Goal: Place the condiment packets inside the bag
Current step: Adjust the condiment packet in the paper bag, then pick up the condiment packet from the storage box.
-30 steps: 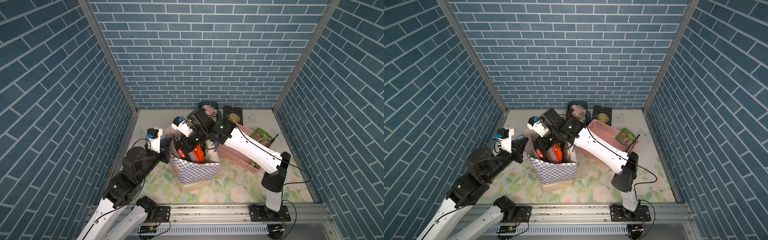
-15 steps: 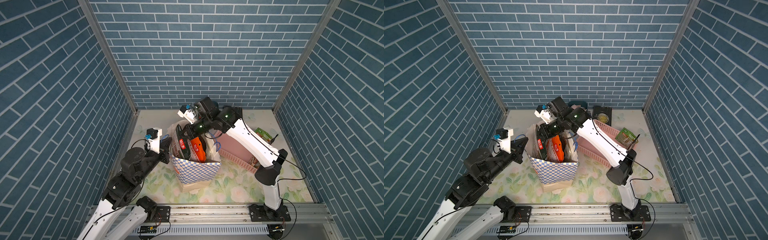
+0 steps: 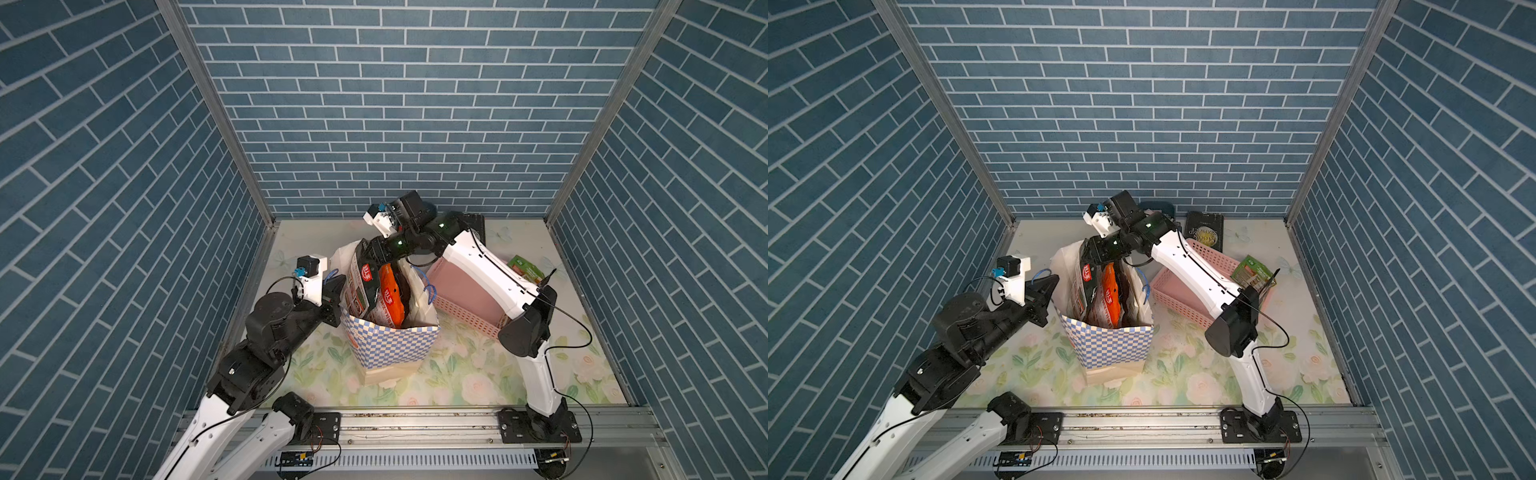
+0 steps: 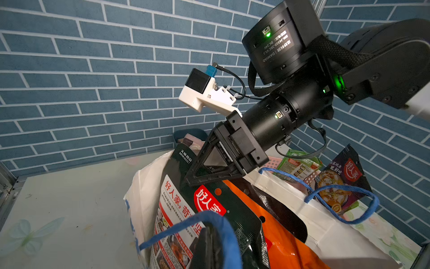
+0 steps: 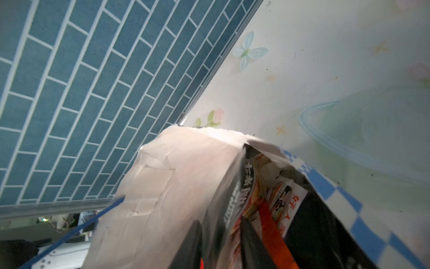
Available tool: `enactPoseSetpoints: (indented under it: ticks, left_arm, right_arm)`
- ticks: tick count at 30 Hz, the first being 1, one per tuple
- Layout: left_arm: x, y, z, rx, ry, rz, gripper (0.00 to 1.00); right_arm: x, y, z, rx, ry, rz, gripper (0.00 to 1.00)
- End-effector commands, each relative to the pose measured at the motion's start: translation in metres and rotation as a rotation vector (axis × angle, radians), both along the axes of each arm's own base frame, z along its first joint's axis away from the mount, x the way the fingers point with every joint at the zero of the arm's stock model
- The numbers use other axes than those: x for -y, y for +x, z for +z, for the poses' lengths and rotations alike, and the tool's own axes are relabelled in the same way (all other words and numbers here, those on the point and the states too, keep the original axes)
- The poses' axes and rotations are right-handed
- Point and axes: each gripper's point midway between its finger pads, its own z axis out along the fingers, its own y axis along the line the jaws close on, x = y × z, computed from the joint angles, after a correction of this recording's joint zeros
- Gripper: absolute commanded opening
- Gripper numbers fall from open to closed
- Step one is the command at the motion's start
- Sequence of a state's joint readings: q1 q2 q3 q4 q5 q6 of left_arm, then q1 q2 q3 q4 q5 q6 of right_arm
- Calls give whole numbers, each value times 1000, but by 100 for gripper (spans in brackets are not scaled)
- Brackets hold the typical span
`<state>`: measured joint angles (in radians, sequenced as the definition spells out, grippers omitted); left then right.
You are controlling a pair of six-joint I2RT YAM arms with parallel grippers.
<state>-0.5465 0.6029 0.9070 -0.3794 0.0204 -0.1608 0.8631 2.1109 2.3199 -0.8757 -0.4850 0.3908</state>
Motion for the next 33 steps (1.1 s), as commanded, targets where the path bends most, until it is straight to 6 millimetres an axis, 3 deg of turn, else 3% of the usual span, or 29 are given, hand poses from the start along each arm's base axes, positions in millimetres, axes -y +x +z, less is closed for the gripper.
enactPoseSetpoints:
  ticks: [1, 5, 9, 12, 15, 18, 21, 24, 27, 29, 33]
  left_arm:
    - [2, 0, 31, 102, -61, -12, 0]
    - [4, 1, 32, 103, -59, -19, 0]
    - [4, 0, 34, 111, -52, -23, 0]
    - [2, -2, 38, 120, -53, -21, 0]
    - [0, -3, 40, 127, -53, -17, 0]
    - [1, -5, 41, 130, -50, -23, 0]
    - [1, -6, 41, 131, -51, -30, 0]
    - [2, -7, 39, 132, -48, -37, 0]
    - [2, -7, 36, 136, -40, -38, 0]
    - [2, -8, 34, 139, -39, -40, 0]
    - [3, -8, 33, 144, -30, -47, 0]
  right_arm:
    - [15, -6, 49, 119, 68, -12, 44]
    - [46, -5, 74, 187, 53, -84, 49]
    - [109, 6, 88, 227, 3, -267, 55]
    - [188, 20, 76, 226, -102, -489, 60]
    - [290, 27, 59, 215, -227, -767, 62]
    - [385, 16, 47, 206, -344, -1026, 66]
    - [446, -3, 44, 186, -382, -1218, 69]
    - [473, -28, 35, 150, -411, -1322, 70]
    - [482, -47, 20, 102, -447, -1362, 70]
    - [478, -53, 6, 65, -430, -1351, 70]
    - [448, -49, -42, -70, -339, -1258, 65]
